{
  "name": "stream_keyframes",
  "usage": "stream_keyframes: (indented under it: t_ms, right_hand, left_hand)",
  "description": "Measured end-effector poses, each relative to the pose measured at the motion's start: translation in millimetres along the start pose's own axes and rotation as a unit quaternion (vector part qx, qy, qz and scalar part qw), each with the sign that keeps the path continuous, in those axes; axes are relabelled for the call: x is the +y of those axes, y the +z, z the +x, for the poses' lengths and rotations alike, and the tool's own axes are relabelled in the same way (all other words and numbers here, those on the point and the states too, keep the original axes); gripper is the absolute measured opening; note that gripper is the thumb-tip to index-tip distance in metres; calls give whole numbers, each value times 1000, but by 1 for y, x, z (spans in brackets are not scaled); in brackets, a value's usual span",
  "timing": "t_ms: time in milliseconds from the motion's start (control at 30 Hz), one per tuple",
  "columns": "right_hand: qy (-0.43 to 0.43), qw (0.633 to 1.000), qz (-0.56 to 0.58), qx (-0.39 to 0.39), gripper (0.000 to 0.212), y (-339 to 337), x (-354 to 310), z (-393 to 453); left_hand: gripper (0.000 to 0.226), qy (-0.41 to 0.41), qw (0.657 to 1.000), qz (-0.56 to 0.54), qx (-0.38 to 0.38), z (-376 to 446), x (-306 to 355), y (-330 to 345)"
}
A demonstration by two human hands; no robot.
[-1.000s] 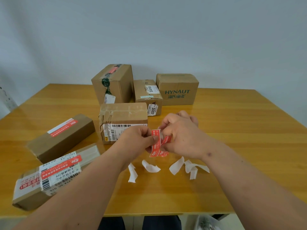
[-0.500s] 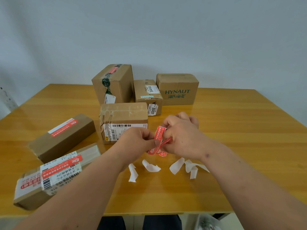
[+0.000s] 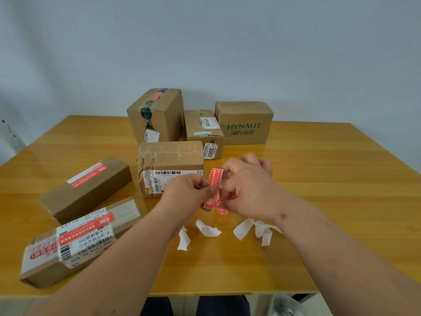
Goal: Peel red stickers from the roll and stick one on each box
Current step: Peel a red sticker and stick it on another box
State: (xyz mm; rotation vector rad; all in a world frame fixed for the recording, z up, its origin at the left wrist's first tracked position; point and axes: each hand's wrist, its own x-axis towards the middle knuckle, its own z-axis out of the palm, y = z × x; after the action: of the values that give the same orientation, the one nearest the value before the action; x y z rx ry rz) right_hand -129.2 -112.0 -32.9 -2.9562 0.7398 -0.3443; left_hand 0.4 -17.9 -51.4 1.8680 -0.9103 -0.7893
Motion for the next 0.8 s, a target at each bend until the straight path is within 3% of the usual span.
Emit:
stream_keyframes:
  t_ms: [333,533,667,800]
  right_hand:
    - [7,999,40,-6,12,-3,3,-4]
    - [8,998,61,-26,19,-2,5,-8]
    - [39,996,74,-12,35,-9,2,-6]
    - [78,992,98,25,24,-15,-4,2]
  left_hand:
    - [11,-9,998,-59,26,2,-4,1]
    - [11,-44,988,-131,63,8,-7,-4]
    - [10,-43,989,-137,20,6,-8,-10]
    - [10,-34,987,-153,-31,1,-7,-14]
